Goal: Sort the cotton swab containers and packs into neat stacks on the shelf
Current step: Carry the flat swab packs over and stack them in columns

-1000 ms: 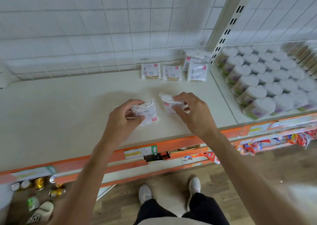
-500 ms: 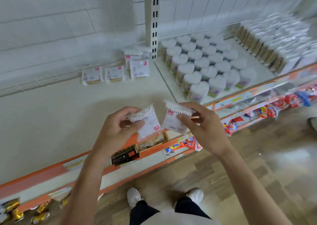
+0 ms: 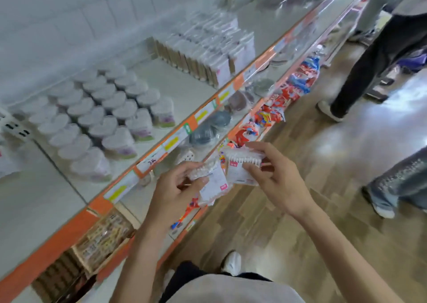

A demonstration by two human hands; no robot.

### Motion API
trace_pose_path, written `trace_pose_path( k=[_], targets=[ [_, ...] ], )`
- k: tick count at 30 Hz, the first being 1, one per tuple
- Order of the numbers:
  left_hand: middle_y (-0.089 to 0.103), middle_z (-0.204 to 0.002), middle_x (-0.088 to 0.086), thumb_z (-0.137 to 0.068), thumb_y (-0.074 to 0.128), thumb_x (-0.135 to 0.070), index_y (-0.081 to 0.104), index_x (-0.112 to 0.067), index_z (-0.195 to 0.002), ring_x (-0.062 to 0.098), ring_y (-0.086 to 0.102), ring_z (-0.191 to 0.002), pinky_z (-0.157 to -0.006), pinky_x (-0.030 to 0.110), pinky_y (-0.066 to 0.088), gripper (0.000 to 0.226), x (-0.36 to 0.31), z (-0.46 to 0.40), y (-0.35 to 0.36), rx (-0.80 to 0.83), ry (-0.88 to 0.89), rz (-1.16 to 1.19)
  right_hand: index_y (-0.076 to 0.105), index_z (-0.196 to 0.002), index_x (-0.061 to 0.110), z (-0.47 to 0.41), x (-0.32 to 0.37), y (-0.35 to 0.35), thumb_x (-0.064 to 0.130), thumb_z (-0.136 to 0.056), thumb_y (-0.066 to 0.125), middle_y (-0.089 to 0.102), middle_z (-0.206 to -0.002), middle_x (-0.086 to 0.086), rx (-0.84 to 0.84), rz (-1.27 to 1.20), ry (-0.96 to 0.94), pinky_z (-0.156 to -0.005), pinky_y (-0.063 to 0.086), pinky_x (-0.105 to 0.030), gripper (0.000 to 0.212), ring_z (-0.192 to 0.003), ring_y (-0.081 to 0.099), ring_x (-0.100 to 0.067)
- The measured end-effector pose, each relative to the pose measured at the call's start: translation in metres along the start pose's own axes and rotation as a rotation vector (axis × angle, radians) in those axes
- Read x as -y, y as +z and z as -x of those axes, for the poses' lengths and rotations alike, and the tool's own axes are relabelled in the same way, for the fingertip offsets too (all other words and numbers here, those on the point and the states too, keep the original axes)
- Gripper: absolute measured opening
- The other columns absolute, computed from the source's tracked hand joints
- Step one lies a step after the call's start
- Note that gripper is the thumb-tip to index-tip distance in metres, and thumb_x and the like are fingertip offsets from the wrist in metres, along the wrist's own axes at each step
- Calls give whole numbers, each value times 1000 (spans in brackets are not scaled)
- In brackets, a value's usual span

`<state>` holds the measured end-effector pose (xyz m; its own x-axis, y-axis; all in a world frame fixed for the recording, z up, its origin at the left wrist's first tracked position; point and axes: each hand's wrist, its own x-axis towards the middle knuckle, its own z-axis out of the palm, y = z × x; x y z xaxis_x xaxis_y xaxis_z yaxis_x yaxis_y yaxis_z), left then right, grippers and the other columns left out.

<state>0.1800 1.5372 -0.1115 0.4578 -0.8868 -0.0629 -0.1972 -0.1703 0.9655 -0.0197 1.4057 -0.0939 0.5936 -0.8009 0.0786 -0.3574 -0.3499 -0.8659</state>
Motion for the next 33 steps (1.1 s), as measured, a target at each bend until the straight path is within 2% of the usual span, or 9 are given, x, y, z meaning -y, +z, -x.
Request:
trace_pose_path(
  k=[3,5,10,17,19,22,25,28,33],
  targets=[
    [72,-98,-28,-88,74,-9,70,-28,-102,-4,69,-91,-77,9,47,24,-18,-27,38,69,30,-24,59,-126,30,-2,-19,-41,23,-96,67,70,-107,14,-50,12,25,-82,57,-36,32,-92,68,-11],
    [70,-98,-32,-87,75,-11,69,-33,-101,-8,67,-93,-79,6,45,27,-26,-44,55,95,51,-55,62,-124,30,-8,-29,-58,22,-96,66,71,-107,13,-63,13,43,-81,56,-33,30,-92,68,-11],
    [74,-103,-23,-87,76,-10,72,-21,-108,0,70,-98,-82,10,49,24,-33,-81,77,91,42,-40,64,-120,32,-41,-46,-82,20,-96,66,71,-108,17,-33,-13,56,-83,55,-27,27,-96,68,-9],
    [75,-101,-15,-87,75,-20,71,-29,-107,3,71,-94,-79,21,56,22,-47,-159,94,25,81,-38,66,-117,27,-131,-62,-111,16,-96,67,71,-105,17,30,-15,-12,-82,50,-15,24,-96,69,-8],
    [75,-102,-16,-87,76,-21,72,-27,-108,2,71,-94,-79,21,56,22,-52,-191,100,-27,72,-40,66,-118,24,-170,-67,-120,17,-96,68,71,-105,16,53,10,-21,-81,51,-19,23,-95,69,-10],
    [71,-98,-28,-85,77,-23,73,-28,-106,-6,68,-90,-75,13,53,22,-60,-233,104,-122,57,-44,66,-116,26,-229,-70,-133,16,-95,68,69,-105,21,111,63,-72,-82,51,-19,24,-95,68,-7],
    [73,-89,-19,-84,79,-25,73,-29,-103,3,69,-76,-66,14,51,20,-69,-265,104,-211,33,21,63,-115,35,-280,-65,-143,17,-96,67,69,-103,22,191,72,-131,-77,51,-19,26,-89,69,-5],
    [74,-89,-12,-81,82,-29,72,-30,-99,10,71,-75,-67,18,52,20,-89,-292,104,-285,68,67,66,-119,25,-323,-61,-149,20,-97,67,70,-108,18,213,47,-199,-87,54,-29,23,-100,69,-11],
    [72,-86,-19,-76,76,-36,69,-37,-96,4,70,-70,-66,19,55,22,-113,-332,104,-340,96,14,65,-120,19,-374,-61,-169,19,-98,65,70,-111,13,240,-15,-258,-91,55,-40,22,-102,68,-16]
  ],
)
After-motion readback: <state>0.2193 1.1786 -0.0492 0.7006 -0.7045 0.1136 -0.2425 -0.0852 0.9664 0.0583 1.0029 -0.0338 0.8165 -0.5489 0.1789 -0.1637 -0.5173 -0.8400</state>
